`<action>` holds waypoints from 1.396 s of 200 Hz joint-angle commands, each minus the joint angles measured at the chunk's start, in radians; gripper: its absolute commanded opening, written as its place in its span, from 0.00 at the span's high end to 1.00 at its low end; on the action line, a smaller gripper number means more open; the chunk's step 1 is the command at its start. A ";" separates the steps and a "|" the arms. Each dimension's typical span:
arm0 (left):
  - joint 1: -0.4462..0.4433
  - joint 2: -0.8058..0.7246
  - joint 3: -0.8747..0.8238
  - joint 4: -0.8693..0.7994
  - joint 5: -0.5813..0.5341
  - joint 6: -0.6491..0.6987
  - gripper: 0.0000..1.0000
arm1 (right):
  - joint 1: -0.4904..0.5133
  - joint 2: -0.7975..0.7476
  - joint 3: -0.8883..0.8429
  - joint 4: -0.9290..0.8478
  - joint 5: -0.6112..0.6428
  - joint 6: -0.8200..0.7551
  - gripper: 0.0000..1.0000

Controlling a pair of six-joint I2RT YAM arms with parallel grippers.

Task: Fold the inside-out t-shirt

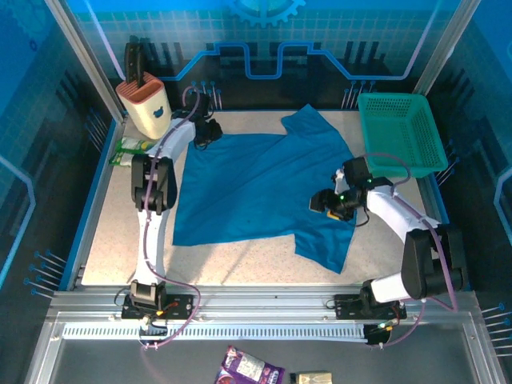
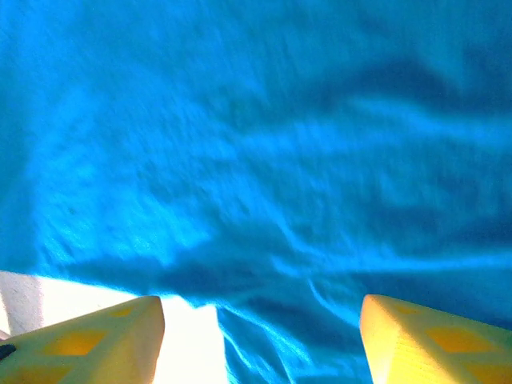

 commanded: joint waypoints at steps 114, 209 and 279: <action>0.140 0.269 0.238 -0.132 0.020 -0.134 0.82 | 0.059 -0.034 -0.233 -0.011 0.062 0.099 0.33; 0.133 0.224 0.245 -0.111 0.103 -0.137 0.80 | 0.073 -0.179 -0.139 -0.104 0.085 0.121 0.34; 0.017 -0.232 -0.158 -0.039 0.100 -0.048 0.75 | 0.169 -0.303 -0.084 -0.374 0.255 0.160 0.46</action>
